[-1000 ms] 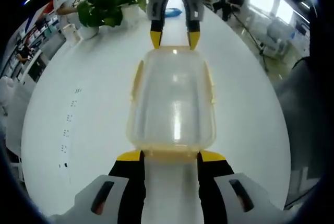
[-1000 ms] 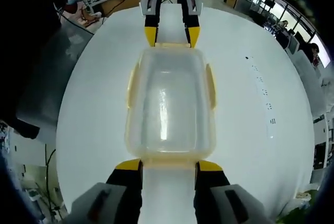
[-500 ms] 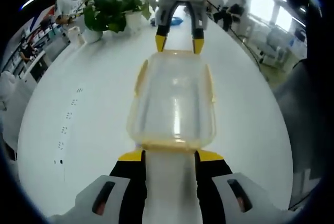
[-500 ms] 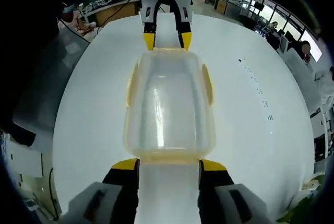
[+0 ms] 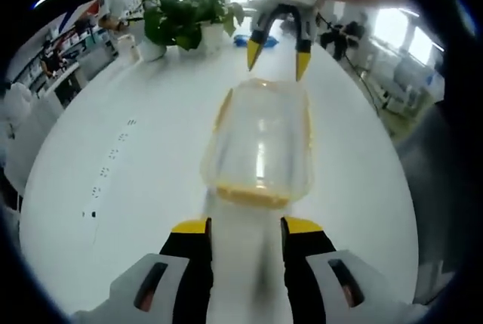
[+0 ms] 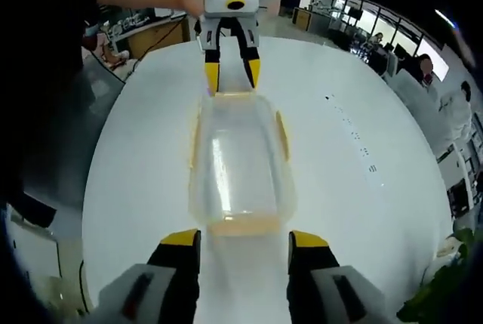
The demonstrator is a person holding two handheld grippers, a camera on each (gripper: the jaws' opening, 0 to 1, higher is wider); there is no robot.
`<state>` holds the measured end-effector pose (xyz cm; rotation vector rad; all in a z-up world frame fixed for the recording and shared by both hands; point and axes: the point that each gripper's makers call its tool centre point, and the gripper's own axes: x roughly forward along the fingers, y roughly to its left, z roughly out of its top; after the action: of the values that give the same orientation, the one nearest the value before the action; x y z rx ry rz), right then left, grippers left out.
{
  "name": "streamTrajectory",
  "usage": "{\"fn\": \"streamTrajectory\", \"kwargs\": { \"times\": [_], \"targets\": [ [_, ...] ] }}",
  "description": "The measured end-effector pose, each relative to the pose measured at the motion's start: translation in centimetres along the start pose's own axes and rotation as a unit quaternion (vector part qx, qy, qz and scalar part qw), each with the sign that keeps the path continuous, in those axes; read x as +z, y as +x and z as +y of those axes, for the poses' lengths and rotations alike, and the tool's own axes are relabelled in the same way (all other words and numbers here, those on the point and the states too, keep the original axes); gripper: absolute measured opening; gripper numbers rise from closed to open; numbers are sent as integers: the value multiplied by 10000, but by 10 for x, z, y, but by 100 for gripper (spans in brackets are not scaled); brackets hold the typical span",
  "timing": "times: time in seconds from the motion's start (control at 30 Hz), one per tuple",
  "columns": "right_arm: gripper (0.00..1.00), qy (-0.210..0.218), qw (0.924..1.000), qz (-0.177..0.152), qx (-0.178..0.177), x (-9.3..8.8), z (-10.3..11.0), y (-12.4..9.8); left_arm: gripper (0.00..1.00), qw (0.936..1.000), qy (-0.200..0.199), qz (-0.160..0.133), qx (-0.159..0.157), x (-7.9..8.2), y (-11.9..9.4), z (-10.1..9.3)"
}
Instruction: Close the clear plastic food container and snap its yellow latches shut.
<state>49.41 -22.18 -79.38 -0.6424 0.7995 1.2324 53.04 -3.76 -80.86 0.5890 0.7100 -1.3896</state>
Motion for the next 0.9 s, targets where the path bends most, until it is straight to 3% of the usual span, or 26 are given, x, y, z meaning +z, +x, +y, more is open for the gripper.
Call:
{"fn": "streamTrajectory", "kwargs": {
  "times": [0.1,0.2,0.33,0.43,0.6,0.9],
  "targets": [
    [35,221,9992,-332,-50,11,2,-1,28,9996,-118,-240,122,9,-4,3],
    [33,15,9991,-325,-257,13,0,2,26,9992,-172,-319,196,11,-5,3],
    [32,-3,9994,-306,-145,14,6,4,26,9993,-144,-284,173,12,-4,-1],
    [31,30,9994,-325,-134,18,5,6,27,9991,-116,-379,147,22,-1,-4],
    [30,172,9991,-394,-61,29,2,15,27,9986,-17,-517,58,40,11,-10],
    [29,-68,9988,-478,75,58,1,38,28,9975,78,-675,-197,67,37,-23]
  ]
}}
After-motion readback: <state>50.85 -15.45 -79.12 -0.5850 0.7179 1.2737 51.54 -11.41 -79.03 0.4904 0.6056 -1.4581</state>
